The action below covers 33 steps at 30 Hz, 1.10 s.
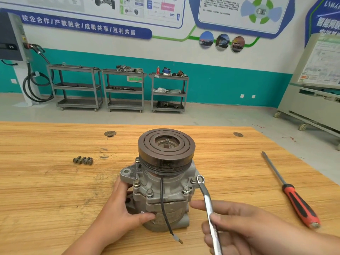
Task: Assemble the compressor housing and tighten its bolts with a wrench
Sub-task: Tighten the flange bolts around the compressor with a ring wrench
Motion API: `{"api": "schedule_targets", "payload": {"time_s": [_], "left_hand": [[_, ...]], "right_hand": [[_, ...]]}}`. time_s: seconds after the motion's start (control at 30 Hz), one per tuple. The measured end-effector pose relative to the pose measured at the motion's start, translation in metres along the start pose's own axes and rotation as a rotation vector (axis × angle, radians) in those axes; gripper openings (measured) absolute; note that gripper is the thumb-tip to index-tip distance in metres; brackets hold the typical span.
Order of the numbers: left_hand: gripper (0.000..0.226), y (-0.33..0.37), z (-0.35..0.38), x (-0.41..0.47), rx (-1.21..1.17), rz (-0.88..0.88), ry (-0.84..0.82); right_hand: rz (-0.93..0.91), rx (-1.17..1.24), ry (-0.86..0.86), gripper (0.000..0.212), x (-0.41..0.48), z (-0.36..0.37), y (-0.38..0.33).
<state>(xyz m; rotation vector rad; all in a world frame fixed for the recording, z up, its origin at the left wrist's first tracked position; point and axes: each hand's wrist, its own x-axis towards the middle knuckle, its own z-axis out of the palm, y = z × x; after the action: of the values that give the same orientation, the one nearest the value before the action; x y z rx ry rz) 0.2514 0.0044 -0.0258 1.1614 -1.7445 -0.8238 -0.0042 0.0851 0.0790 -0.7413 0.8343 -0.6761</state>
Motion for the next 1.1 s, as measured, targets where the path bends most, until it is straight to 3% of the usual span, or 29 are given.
{"api": "schedule_targets", "payload": {"time_s": [0.1, 0.23, 0.33, 0.43, 0.73, 0.87, 1.1], "left_hand": [[0.094, -0.001, -0.001, 0.000, 0.003, -0.005, 0.005], [0.093, 0.000, -0.001, 0.000, 0.011, 0.005, 0.015], [0.093, 0.001, -0.001, 0.000, 0.013, 0.005, 0.014], [0.095, 0.000, -0.002, 0.000, 0.017, -0.005, 0.010], [0.104, 0.000, -0.003, 0.000, 0.002, -0.006, -0.004], [0.103, 0.003, -0.003, 0.000, -0.002, 0.006, 0.002], [0.105, 0.005, -0.003, 0.001, -0.017, 0.012, 0.003]], "right_hand": [[0.008, -0.253, 0.071, 0.033, -0.010, -0.016, -0.003], [-0.278, -1.315, 0.266, 0.023, -0.009, -0.039, -0.028], [-0.401, -1.821, 0.341, 0.040, 0.002, -0.048, -0.055], [-0.473, -1.926, 0.240, 0.054, 0.018, -0.055, -0.078], [-0.380, -2.185, 0.085, 0.052, 0.041, -0.048, -0.121], [-0.345, -2.205, -0.016, 0.034, 0.051, -0.040, -0.131], [-0.229, -2.093, -0.001, 0.033, 0.047, -0.037, -0.124]]}}
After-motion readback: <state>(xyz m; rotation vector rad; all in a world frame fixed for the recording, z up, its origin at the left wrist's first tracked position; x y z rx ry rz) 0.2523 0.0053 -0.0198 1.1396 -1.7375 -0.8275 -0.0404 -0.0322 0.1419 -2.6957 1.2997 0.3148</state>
